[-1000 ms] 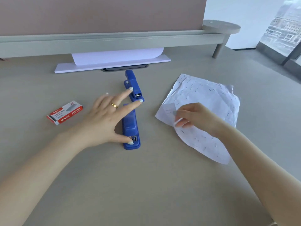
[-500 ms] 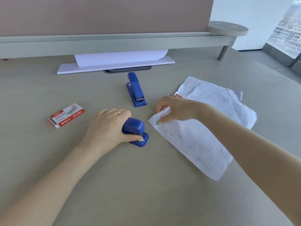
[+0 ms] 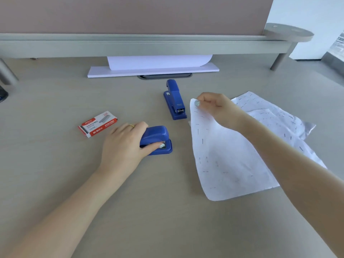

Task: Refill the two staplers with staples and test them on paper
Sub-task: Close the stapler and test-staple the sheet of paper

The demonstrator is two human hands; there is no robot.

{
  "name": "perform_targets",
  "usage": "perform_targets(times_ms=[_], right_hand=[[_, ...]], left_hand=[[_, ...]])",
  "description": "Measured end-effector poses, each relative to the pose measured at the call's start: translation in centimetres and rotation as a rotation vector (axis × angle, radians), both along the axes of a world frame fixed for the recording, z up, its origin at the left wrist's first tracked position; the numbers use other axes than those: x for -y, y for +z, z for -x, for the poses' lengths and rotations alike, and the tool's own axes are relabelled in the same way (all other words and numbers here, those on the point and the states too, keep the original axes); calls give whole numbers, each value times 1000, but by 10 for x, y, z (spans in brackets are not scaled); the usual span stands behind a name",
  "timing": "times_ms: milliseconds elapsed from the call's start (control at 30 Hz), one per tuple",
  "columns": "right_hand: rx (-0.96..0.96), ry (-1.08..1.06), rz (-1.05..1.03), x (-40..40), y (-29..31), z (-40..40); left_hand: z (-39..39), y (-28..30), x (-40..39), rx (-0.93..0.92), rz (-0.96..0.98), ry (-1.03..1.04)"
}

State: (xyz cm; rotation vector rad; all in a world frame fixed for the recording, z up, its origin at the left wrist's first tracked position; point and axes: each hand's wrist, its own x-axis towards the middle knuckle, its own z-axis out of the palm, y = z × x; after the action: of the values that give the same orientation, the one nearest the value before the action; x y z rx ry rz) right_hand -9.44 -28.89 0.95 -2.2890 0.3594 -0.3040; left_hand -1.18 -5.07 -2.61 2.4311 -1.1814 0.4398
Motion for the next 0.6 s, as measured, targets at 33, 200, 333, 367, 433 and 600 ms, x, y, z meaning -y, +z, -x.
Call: perform_targets(times_ms=[33, 200, 333, 367, 433, 600], right_hand=[[-16, 9, 21, -5, 1, -2], [-162, 98, 228, -33, -11, -17], [-146, 94, 223, -46, -21, -28], [-131, 93, 188, -50, -23, -30], [-106, 79, 112, -56, -26, -35], [-73, 55, 23, -67, -30, -47]], left_hand=[[0, -1, 0, 1, 7, 2], [0, -2, -2, 7, 37, -8], [0, -2, -3, 29, 58, -21], [0, -2, -3, 22, 73, -28], [1, -3, -3, -31, 134, -42], [4, 2, 1, -205, 276, 39]])
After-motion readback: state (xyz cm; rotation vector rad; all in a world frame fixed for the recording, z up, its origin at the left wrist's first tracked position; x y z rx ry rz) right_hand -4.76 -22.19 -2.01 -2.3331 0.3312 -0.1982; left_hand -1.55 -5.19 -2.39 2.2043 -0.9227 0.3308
